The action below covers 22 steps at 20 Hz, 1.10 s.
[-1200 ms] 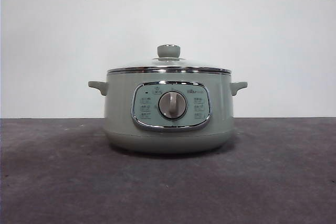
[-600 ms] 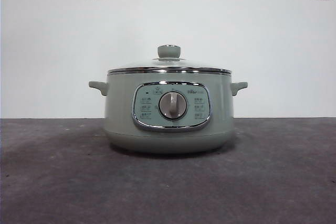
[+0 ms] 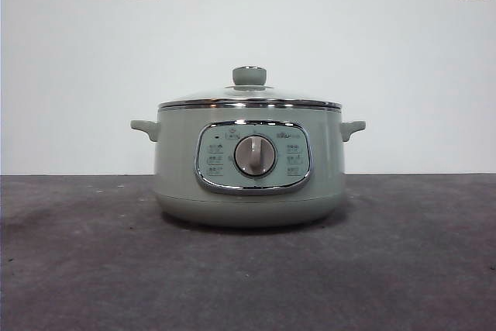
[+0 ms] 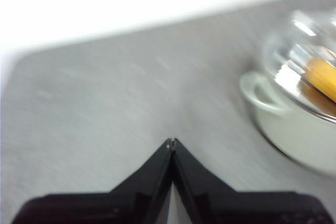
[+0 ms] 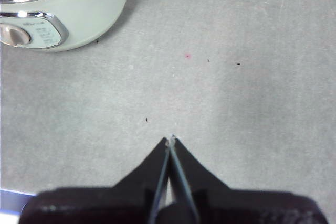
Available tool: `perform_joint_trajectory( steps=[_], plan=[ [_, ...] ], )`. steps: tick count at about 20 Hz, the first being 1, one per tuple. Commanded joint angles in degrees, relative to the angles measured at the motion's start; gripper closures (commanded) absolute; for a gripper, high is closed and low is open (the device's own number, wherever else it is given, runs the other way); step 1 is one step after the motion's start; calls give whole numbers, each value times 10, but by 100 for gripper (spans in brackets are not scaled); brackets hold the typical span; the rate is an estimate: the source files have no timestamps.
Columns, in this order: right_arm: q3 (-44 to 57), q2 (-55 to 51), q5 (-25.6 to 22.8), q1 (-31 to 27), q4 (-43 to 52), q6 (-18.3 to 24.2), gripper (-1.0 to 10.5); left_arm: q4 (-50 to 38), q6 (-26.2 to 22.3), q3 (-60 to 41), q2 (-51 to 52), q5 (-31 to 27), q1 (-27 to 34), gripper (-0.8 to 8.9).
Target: Pick up the corn,open the lid,put the corn in the pot,close the lid
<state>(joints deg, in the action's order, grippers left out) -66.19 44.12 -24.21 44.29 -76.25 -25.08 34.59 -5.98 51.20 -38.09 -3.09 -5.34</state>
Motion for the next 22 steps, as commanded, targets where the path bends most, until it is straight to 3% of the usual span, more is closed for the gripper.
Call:
perform_joint_trajectory(
  steps=[1,4,8,16,22],
  plan=[
    [6,0,-3,1,3,-7,962,-135,9,-188,108,6,26,816],
    [6,0,-3,1,3,-6,962,-171,14,-336,210,5,41,816],
    [6,0,-3,1,3,-6,962,-178,15,-450,266,5,43,816],
    [6,0,-3,1,3,-7,963,-251,15,-508,339,1,47,816],
    [6,0,-3,1,3,-6,963,-252,15,-508,354,7,48,816]
  ],
)
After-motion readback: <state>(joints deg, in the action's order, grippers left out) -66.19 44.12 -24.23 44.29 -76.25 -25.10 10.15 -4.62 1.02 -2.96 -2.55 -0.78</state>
